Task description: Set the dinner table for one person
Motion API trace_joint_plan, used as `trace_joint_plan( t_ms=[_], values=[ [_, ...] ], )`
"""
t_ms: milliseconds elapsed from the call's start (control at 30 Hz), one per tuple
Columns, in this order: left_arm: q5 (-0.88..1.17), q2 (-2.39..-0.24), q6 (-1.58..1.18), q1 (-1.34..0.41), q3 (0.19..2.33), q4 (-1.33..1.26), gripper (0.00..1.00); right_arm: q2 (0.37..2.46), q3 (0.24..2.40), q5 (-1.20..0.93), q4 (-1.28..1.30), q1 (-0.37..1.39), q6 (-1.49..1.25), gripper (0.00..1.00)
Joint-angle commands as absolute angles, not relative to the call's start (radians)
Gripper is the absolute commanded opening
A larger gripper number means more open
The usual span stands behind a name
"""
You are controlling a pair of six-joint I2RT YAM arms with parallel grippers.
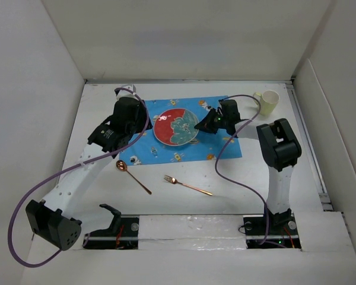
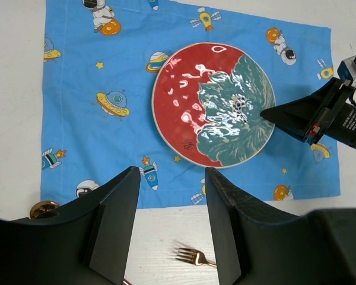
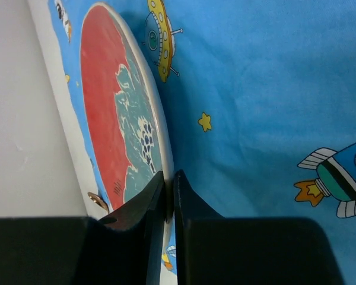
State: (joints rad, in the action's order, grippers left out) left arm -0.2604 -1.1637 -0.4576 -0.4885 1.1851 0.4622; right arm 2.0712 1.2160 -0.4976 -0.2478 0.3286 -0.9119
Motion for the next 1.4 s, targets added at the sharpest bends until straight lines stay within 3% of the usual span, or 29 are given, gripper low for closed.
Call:
trace_joint_plan(
  t_ms=[0, 100, 200, 333, 367, 400, 467, 500, 533, 567, 600, 733, 767, 800, 833, 900, 1067, 1267, 1367],
  values=[
    [-0.267, -1.147, -0.468, -0.485, 1.175, 0.442, 0.45, 2.025, 1.249, -0.545, -0.267, 0.328, -0.891, 0.16],
    [-0.268, -1.147, -0.463, -0.485, 1.175, 0.439, 0.45, 2.016, 1.276, -0.51, -0.14, 0.328, -0.828, 0.42],
    [-0.264, -1.149, -0.463, -0.485, 1.175, 0.433, 0.45, 1.968, 1.272, -0.45, -0.081, 0.328, -0.786, 0.57],
    [-0.27, -1.154, -0.456, -0.485, 1.181, 0.423, 0.45, 1.925, 1.342, -0.408, 0.088, 0.31, -0.694, 0.64],
    [-0.278, -1.158, -0.446, -0.485, 1.19, 0.423, 0.45, 1.893, 1.37, -0.378, 0.145, 0.284, -0.649, 0.62],
    [-0.281, -1.16, -0.439, -0.485, 1.19, 0.423, 0.45, 1.893, 1.37, -0.365, 0.146, 0.284, -0.649, 0.52],
    [-0.267, -1.164, -0.428, -0.485, 1.209, 0.42, 0.41, 1.835, 1.405, -0.335, 0.205, 0.232, -0.6, 0.17],
    [-0.255, -1.172, -0.414, -0.485, 1.215, 0.417, 0.33, 1.815, 1.42, -0.293, 0.222, 0.206, -0.588, 0.0],
    [-0.241, -1.177, -0.407, -0.485, 1.223, 0.411, 0.21, 1.8, 1.436, -0.278, 0.253, 0.177, -0.572, 0.0],
    [-0.212, -1.183, -0.403, -0.485, 1.224, 0.407, 0.0, 1.775, 1.474, -0.264, 0.276, 0.145, -0.563, 0.0],
    [-0.201, -1.189, -0.397, -0.485, 1.224, 0.402, 0.0, 1.764, 1.497, -0.209, 0.331, 0.076, -0.552, 0.0],
    [-0.143, -1.19, -0.4, -0.485, 1.187, 0.355, 0.0, 1.75, 1.612, 0.053, 0.471, -0.06, -0.476, 0.0],
    [-0.132, -1.186, -0.402, -0.485, 1.18, 0.347, 0.0, 1.756, 1.64, 0.11, 0.5, -0.078, -0.462, 0.04],
    [-0.103, -1.183, -0.394, -0.485, 1.155, 0.318, 0.18, 1.82, 1.755, 0.276, 0.62, -0.125, -0.437, 0.45],
    [-0.103, -1.183, -0.394, -0.485, 1.155, 0.318, 0.18, 1.821, 1.756, 0.278, 0.621, -0.142, -0.439, 0.45],
    [-0.085, -1.195, -0.382, -0.485, 1.144, 0.307, 0.32, 1.859, 1.796, 0.291, 0.652, -0.173, -0.439, 0.61],
    [-0.046, -1.215, -0.367, -0.485, 1.123, 0.282, 0.43, 1.991, 1.915, 0.209, 0.687, -0.221, -0.425, 0.64],
    [-0.04, -1.227, -0.351, -0.485, 1.111, 0.268, 0.43, 2.127, 2.042, 0.227, 0.788, -0.212, -0.43, 0.63],
    [-0.054, -1.224, -0.345, -0.485, 1.108, 0.259, 0.42, 2.135, 2.019, 0.219, 0.759, -0.201, -0.431, 0.55]
  ],
)
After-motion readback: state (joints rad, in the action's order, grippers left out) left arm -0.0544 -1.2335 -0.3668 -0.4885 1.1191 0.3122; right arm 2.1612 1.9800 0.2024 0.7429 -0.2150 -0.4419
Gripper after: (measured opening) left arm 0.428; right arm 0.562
